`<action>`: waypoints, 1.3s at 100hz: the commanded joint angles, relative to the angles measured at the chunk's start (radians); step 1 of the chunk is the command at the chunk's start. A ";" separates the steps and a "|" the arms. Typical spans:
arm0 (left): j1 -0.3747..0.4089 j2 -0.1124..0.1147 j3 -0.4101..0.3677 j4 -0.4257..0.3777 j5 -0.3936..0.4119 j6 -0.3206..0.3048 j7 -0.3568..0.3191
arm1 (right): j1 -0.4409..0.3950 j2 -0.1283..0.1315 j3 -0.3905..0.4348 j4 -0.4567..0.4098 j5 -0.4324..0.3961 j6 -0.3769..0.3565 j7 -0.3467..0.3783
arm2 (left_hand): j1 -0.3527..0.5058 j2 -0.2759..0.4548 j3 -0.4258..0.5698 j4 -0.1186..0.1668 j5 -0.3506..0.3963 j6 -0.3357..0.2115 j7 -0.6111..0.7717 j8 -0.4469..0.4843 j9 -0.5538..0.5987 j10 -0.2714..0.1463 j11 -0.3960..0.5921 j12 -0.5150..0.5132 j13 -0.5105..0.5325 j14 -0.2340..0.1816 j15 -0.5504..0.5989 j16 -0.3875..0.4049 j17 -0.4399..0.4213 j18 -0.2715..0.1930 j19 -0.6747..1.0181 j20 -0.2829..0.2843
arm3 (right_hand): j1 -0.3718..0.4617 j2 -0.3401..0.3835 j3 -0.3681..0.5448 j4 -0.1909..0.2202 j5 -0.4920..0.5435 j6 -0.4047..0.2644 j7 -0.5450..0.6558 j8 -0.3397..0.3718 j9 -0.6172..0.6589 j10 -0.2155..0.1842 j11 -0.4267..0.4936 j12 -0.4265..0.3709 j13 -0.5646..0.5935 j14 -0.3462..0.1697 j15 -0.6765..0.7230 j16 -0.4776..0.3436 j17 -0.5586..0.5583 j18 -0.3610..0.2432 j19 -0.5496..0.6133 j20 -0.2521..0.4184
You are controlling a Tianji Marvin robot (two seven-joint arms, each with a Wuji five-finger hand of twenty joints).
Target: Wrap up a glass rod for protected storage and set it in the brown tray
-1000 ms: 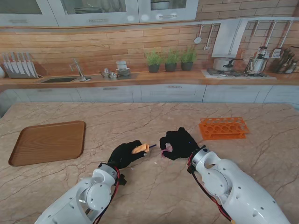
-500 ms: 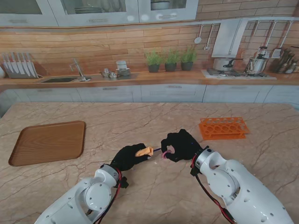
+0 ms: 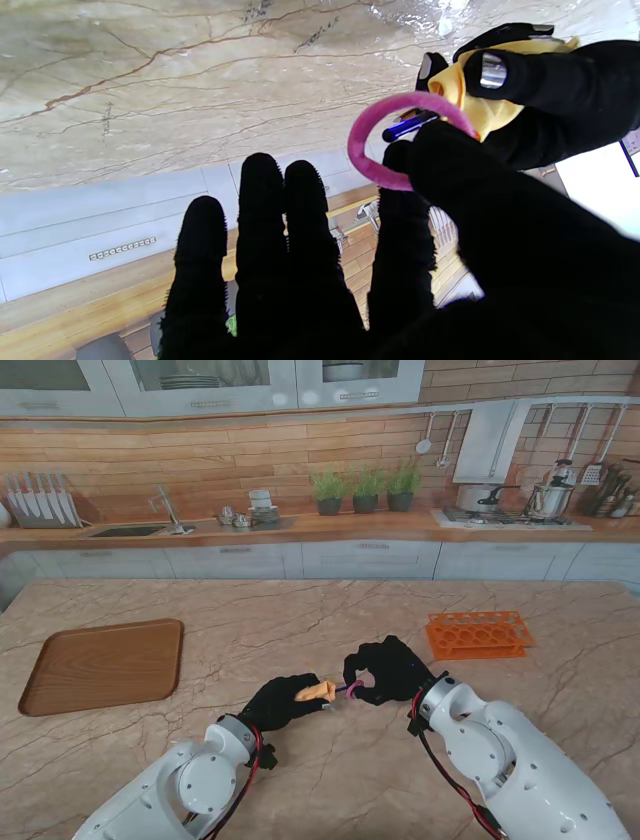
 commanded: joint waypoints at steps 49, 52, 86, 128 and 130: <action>0.016 0.001 0.000 -0.010 -0.008 -0.023 -0.011 | 0.019 -0.007 -0.021 0.020 0.034 0.011 0.003 | 0.058 -0.005 0.034 0.040 0.024 -0.005 0.032 0.009 0.049 -0.031 0.053 0.002 0.025 0.006 0.087 0.003 0.024 0.033 0.180 -0.006 | -0.078 -0.025 -0.039 -0.034 -0.059 0.038 -0.033 -0.008 -0.021 0.005 -0.016 0.004 -0.022 -0.010 -0.022 0.016 -0.006 -0.008 -0.029 0.028; 0.017 0.001 0.000 -0.010 -0.008 -0.026 -0.011 | 0.020 -0.007 -0.021 0.021 0.032 0.012 0.001 | 0.057 -0.005 0.034 0.040 0.024 -0.007 0.033 0.010 0.050 -0.032 0.053 0.002 0.025 0.006 0.087 0.003 0.024 0.033 0.180 -0.006 | -0.083 -0.023 -0.040 -0.033 -0.060 0.041 -0.038 -0.007 -0.023 0.005 -0.016 0.004 -0.023 -0.010 -0.022 0.016 -0.006 -0.008 -0.030 0.029; 0.017 0.005 -0.001 -0.010 0.003 -0.045 -0.017 | 0.028 -0.007 -0.037 0.029 0.015 0.038 -0.004 | -0.240 -0.156 0.523 -0.013 0.039 -0.006 0.044 0.003 0.062 -0.039 0.058 0.007 0.025 0.005 0.087 0.003 0.024 0.026 0.182 -0.004 | -0.151 0.026 -0.097 -0.026 -0.034 0.075 -0.121 0.060 -0.025 0.015 -0.016 0.006 -0.026 0.002 -0.020 0.025 -0.008 -0.003 -0.046 0.051; 0.016 0.000 0.006 0.004 0.074 -0.048 0.053 | 0.050 -0.007 -0.064 0.042 0.069 0.044 0.038 | -0.504 -0.334 0.607 0.000 0.097 -0.003 0.025 0.070 0.067 -0.079 0.072 0.009 0.026 -0.031 0.083 0.001 0.026 -0.009 0.194 -0.019 | -0.036 0.111 -0.154 -0.059 0.097 -0.035 -0.010 -0.018 0.054 0.017 -0.021 0.004 0.000 0.014 -0.015 0.026 -0.004 -0.001 -0.051 0.065; 0.016 0.000 0.007 0.004 0.076 -0.047 0.055 | 0.052 -0.007 -0.065 0.043 0.071 0.044 0.039 | -0.528 -0.327 0.608 0.009 0.103 0.002 0.016 0.084 0.066 -0.080 0.072 0.009 0.026 -0.033 0.083 0.000 0.026 -0.011 0.195 -0.020 | -0.030 0.118 -0.160 -0.059 0.105 -0.037 -0.008 -0.022 0.060 0.017 -0.024 0.003 0.003 0.016 -0.016 0.026 -0.004 0.002 -0.052 0.066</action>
